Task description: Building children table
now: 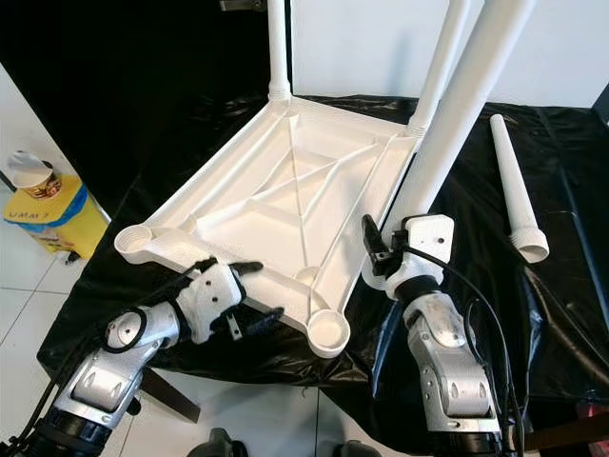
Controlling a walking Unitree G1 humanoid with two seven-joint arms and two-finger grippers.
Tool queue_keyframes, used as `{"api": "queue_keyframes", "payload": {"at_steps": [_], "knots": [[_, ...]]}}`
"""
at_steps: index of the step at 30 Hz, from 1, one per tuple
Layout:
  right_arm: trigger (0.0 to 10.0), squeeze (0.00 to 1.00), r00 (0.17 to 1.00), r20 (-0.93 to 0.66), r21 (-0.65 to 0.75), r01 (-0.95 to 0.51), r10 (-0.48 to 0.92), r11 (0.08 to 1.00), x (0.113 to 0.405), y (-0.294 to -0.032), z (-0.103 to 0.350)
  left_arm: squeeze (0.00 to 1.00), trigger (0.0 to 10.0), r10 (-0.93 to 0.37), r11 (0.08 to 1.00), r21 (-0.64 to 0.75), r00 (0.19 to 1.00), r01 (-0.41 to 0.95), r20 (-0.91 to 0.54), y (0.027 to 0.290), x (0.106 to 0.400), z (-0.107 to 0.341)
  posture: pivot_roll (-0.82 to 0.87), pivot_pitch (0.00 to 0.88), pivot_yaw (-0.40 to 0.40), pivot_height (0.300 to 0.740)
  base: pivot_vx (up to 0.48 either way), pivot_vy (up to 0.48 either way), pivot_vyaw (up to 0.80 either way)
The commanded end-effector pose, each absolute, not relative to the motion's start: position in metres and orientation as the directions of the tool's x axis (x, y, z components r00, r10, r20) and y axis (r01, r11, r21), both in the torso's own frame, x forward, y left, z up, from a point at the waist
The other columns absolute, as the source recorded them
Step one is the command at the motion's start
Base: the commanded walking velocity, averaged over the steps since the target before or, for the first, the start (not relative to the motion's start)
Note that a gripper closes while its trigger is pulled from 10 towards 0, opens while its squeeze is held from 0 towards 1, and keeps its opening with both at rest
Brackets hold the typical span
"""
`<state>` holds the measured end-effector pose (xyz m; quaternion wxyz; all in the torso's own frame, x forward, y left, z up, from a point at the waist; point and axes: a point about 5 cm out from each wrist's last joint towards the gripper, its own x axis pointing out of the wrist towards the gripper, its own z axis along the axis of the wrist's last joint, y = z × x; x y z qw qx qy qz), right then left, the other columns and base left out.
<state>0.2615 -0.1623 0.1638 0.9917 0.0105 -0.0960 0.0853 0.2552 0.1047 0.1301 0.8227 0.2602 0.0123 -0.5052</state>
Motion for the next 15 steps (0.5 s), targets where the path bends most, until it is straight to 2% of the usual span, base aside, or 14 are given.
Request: {"api": "queue_keyframes", "payload": {"at_steps": [1,10,15], "knots": [[10.0,0.0,0.966,0.19,-0.005,-0.177,0.175,0.984,0.259,-0.163,0.165,0.0,10.0,-0.824,0.335,0.437,0.485,0.835,-0.294,0.103,0.252,0.129,-0.02,0.087,-0.046,0.74,0.0,0.0,0.0],[10.0,0.0,0.965,0.194,-0.016,-0.179,0.179,0.984,0.26,-0.163,0.168,0.0,10.0,-0.795,0.328,0.483,0.514,0.812,-0.323,0.101,0.257,0.123,-0.03,0.091,-0.059,0.74,0.0,0.0,0.0],[10.0,0.0,0.963,0.196,-0.022,-0.182,0.183,0.983,0.261,-0.164,0.171,0.0,10.0,-0.759,0.353,0.534,0.569,0.768,-0.316,0.1,0.267,0.124,-0.03,0.093,-0.069,0.74,0.0,0.0,0.0]]}}
